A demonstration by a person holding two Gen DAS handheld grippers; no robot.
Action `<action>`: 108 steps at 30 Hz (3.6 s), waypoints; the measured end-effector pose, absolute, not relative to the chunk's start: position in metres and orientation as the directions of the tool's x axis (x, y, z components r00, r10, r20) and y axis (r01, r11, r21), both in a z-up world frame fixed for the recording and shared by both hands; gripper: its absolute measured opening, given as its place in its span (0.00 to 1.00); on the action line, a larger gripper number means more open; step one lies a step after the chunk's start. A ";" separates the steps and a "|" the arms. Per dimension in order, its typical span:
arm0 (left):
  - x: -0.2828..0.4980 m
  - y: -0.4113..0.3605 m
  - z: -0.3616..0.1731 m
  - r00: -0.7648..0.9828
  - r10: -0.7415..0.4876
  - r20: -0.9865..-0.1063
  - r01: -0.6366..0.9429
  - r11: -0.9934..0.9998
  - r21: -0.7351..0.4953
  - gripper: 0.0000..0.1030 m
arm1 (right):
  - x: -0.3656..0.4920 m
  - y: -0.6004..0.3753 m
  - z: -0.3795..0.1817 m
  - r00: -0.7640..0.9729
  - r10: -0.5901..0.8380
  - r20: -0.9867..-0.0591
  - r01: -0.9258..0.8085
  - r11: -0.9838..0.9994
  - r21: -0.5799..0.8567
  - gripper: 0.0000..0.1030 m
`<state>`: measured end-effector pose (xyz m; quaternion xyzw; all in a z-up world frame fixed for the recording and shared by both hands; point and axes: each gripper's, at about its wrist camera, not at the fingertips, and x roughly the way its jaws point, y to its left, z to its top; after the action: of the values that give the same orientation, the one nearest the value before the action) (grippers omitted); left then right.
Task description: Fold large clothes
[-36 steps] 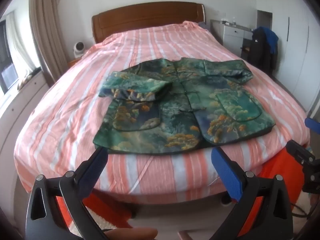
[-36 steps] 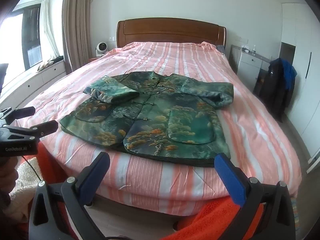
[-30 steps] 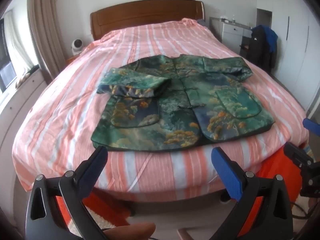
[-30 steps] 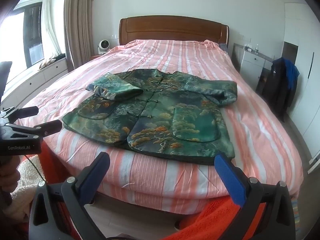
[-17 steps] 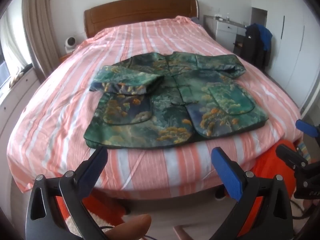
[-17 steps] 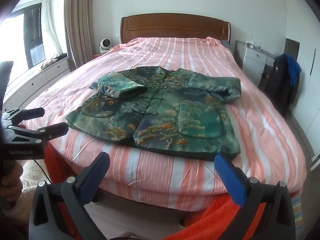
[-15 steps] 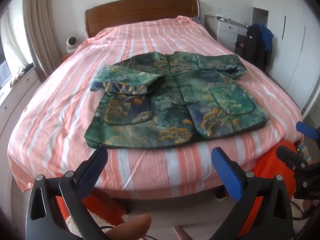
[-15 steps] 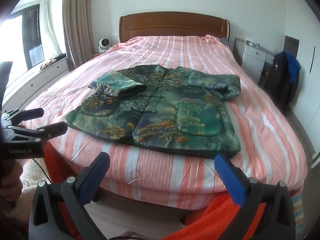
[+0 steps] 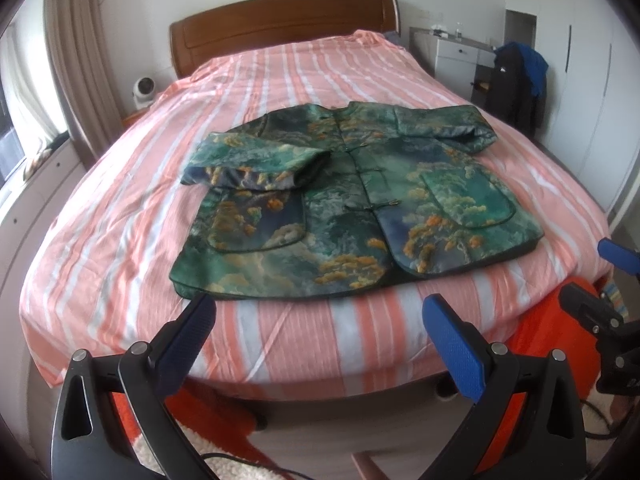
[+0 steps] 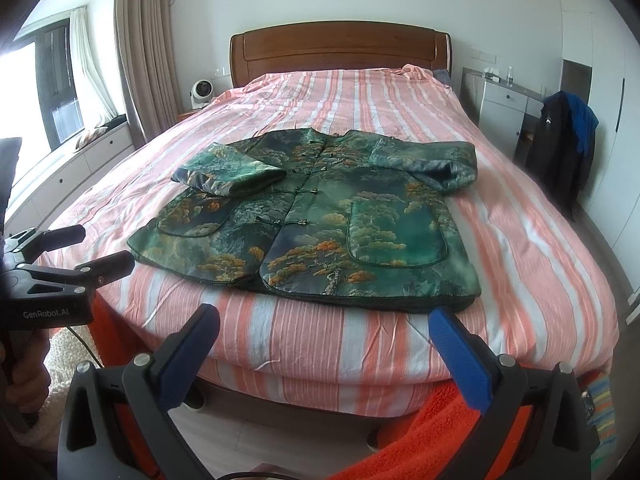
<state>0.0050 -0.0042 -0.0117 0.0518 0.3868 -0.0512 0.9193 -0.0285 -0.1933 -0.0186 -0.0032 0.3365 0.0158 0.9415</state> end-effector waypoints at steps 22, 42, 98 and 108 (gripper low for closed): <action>0.005 -0.007 -0.012 0.701 -0.051 -0.711 0.129 0.990 0.055 1.00 | -0.028 -0.187 -0.020 0.776 0.025 -0.630 -0.042 0.999 -0.012 1.00; 0.005 -0.003 -0.011 0.707 -0.048 -0.705 0.124 0.991 0.057 1.00 | -0.030 -0.188 -0.017 0.788 0.012 -0.616 -0.040 0.999 -0.033 1.00; 0.028 0.032 -0.024 0.660 -0.058 -0.749 0.075 0.997 -0.011 1.00 | -0.024 -0.180 -0.013 0.796 -0.025 -0.604 -0.033 0.996 -0.085 1.00; 0.038 0.080 -0.035 0.637 -0.035 -0.770 -0.023 0.998 -0.064 1.00 | -0.023 -0.179 -0.018 0.792 -0.016 -0.611 -0.043 0.996 -0.082 1.00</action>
<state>0.0383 0.0800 -0.0347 -0.0341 0.4258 -0.0031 0.9042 -0.0235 -0.1785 -0.0179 -0.0458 0.3225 0.0071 0.9454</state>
